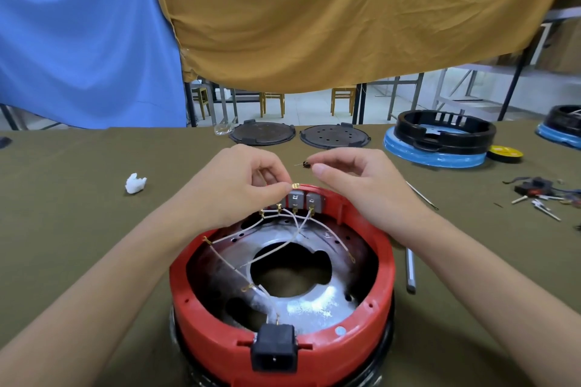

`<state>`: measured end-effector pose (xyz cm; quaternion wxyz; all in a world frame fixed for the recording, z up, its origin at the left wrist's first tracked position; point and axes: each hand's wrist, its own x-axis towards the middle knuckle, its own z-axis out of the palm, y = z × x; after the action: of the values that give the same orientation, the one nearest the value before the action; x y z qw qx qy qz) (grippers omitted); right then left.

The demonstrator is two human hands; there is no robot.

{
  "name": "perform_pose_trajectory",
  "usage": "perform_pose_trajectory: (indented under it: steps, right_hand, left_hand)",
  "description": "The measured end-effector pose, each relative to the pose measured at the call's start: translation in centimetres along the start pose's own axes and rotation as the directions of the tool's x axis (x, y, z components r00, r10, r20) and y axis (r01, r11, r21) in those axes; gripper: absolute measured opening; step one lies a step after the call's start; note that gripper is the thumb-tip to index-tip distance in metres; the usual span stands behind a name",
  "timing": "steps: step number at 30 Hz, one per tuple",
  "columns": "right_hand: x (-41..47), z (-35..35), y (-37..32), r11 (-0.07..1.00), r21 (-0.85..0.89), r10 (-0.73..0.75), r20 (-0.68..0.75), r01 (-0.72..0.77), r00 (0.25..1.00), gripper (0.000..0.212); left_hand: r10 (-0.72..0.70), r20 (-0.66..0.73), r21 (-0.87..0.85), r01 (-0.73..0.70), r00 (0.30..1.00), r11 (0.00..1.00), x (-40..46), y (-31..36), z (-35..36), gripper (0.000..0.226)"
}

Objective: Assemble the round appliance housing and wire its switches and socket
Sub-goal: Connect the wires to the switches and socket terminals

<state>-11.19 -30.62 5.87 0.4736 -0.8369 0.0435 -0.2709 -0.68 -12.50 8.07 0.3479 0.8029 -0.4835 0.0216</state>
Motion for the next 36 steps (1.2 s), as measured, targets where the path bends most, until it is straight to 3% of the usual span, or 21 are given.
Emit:
perform_pose_trajectory:
  steps: [6,12,16,19,26,36]
  right_hand:
    - [-0.4,-0.1,0.1,0.964,-0.129,0.256,0.197,-0.234,0.946,0.035]
    - [-1.4,2.4,0.1,0.935,-0.109,0.344,0.041,-0.339,0.938,0.042]
    - [-1.5,2.6,0.0,0.916,-0.007,0.4,-0.013,-0.4,0.916,0.03]
    - [-1.4,2.1,0.0,0.921,0.023,0.39,-0.019,-0.389,0.921,0.019]
    - [-1.4,2.3,0.3,0.929,0.057,0.366,-0.003,-0.365,0.931,0.018]
    - [-1.5,2.3,0.2,0.93,0.087,0.358,0.012,-0.358,0.934,0.018]
  left_hand:
    - [-0.025,0.058,0.204,0.013,0.998,0.979,0.0,0.0,0.3,0.012]
    - [-0.018,0.116,0.351,-0.024,0.993,0.936,1.0,1.0,0.0,0.015]
    - [-0.03,0.125,0.368,-0.018,0.992,0.93,0.8,1.4,-0.3,0.022]
    - [-0.059,0.083,0.352,0.027,0.995,0.936,-0.1,1.1,0.5,0.02]
    - [-0.081,-0.059,0.357,0.096,0.995,0.929,-0.7,0.4,2.6,0.02]
    - [-0.054,-0.087,0.399,0.084,0.995,0.913,-1.0,0.6,3.4,0.022]
